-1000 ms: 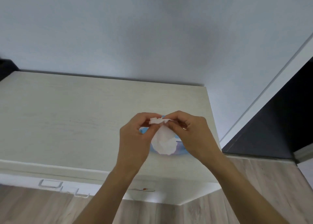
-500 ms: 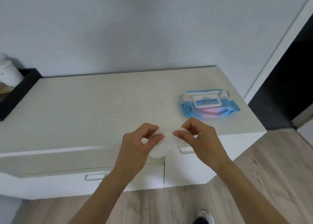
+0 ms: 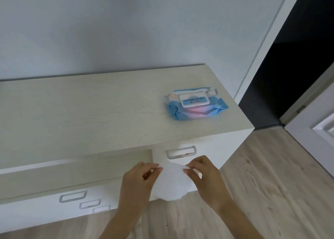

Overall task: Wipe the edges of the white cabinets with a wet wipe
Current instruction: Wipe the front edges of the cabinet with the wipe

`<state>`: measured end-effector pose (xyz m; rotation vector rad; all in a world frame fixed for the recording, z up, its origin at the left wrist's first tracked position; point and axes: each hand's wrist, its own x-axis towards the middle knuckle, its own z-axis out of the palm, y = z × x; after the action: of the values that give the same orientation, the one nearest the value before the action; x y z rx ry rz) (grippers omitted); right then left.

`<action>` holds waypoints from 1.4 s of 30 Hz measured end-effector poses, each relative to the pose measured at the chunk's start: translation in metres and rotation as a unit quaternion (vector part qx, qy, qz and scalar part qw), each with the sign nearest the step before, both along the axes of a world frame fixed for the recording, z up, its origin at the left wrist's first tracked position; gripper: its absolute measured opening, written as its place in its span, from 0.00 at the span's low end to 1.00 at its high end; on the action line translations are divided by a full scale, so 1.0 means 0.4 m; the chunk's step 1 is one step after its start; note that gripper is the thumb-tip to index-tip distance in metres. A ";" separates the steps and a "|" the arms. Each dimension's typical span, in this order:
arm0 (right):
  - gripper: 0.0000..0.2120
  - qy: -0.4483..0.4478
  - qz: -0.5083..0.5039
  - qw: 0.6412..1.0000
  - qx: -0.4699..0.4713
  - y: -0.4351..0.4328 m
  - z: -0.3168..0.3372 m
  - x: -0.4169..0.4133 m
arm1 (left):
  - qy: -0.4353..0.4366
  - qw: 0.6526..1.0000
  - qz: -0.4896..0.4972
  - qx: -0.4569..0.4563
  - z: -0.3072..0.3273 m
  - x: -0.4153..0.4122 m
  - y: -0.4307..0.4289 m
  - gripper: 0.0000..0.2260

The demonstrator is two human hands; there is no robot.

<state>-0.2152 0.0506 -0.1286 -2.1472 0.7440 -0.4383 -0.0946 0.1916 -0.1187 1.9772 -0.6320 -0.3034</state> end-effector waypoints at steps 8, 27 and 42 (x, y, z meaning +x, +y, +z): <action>0.07 0.075 -0.119 0.985 -0.101 -0.100 -0.093 0.034 | 0.090 0.995 0.050 -0.014 -0.116 -0.045 -0.148 0.07; 0.38 0.020 0.067 0.933 -0.353 -0.093 -0.280 0.036 | -0.472 0.835 -0.162 0.232 -0.280 -0.023 -0.151 0.34; 0.28 -0.008 0.074 0.925 -0.372 -0.050 -0.286 0.072 | -0.488 0.823 -0.119 0.265 -0.307 -0.022 -0.127 0.33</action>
<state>-0.1864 0.0305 -0.2431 -2.8738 0.4283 -0.7421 -0.1036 0.1406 -0.2416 2.5395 -1.5889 0.5095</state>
